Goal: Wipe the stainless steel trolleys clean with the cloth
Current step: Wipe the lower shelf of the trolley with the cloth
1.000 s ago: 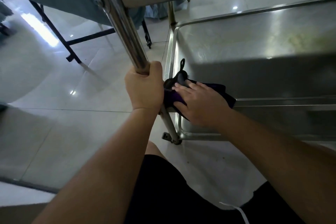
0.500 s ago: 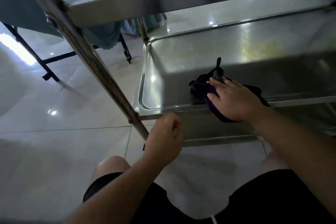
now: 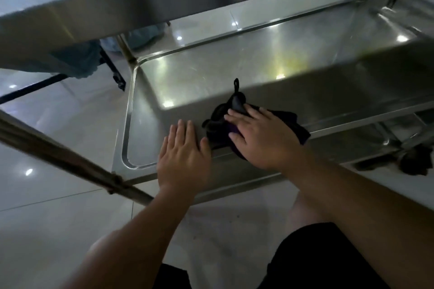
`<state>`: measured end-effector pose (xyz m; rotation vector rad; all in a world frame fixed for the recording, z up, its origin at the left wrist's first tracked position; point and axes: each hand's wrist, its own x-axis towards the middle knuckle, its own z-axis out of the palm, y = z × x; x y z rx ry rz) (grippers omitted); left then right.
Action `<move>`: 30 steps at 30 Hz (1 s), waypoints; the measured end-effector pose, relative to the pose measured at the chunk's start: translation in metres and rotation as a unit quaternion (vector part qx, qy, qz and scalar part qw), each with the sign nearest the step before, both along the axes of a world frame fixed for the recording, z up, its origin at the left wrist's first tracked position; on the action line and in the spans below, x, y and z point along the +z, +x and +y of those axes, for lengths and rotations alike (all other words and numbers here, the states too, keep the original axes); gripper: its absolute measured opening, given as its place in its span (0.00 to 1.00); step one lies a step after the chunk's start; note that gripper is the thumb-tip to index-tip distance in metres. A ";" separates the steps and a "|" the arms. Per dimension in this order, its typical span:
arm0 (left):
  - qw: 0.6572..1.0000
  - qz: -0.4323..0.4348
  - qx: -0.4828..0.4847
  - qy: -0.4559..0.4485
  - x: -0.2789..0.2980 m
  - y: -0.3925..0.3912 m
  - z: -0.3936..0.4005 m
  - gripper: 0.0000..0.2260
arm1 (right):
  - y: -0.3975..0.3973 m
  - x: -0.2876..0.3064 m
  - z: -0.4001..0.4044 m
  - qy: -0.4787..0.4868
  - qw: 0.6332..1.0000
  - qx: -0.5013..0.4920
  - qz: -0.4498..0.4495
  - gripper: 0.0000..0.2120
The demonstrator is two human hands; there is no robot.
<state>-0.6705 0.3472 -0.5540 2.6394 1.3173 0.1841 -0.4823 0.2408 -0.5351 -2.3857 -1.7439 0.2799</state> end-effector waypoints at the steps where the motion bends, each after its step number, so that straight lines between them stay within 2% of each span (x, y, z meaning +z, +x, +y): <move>1: 1.000 0.002 -0.005 -0.004 0.002 -0.001 0.000 0.33 | 0.012 0.000 -0.008 0.004 1.000 -0.008 -0.007 0.31; 5: 1.000 0.008 -0.010 -0.011 0.005 -0.001 0.000 0.33 | 0.097 0.001 -0.059 -0.005 0.992 -0.108 -0.061 0.33; 9: 0.999 0.020 -0.012 -0.021 0.007 0.001 0.001 0.32 | 0.176 0.010 -0.109 -0.077 0.969 -0.225 -0.064 0.39; 13: 0.998 0.049 -0.022 -0.042 0.010 0.004 0.004 0.32 | 0.156 0.013 -0.100 -0.056 0.959 -0.275 -0.029 0.35; 17: 0.993 0.097 -0.021 -0.059 0.022 0.014 0.005 0.33 | 0.084 0.010 -0.066 -0.025 0.980 -0.197 -0.029 0.32; 21: 0.996 0.024 -0.077 -0.049 0.034 0.054 -0.015 0.32 | 0.050 0.000 -0.044 -0.009 0.992 -0.128 -0.009 0.33; 25: 0.988 -0.043 -0.140 -0.044 0.029 0.107 -0.063 0.34 | 0.072 0.002 -0.060 0.006 0.994 -0.109 -0.025 0.32; 30: 0.981 0.003 -0.190 -0.034 0.016 0.150 -0.087 0.34 | 0.155 0.006 -0.109 0.003 0.984 -0.171 -0.057 0.30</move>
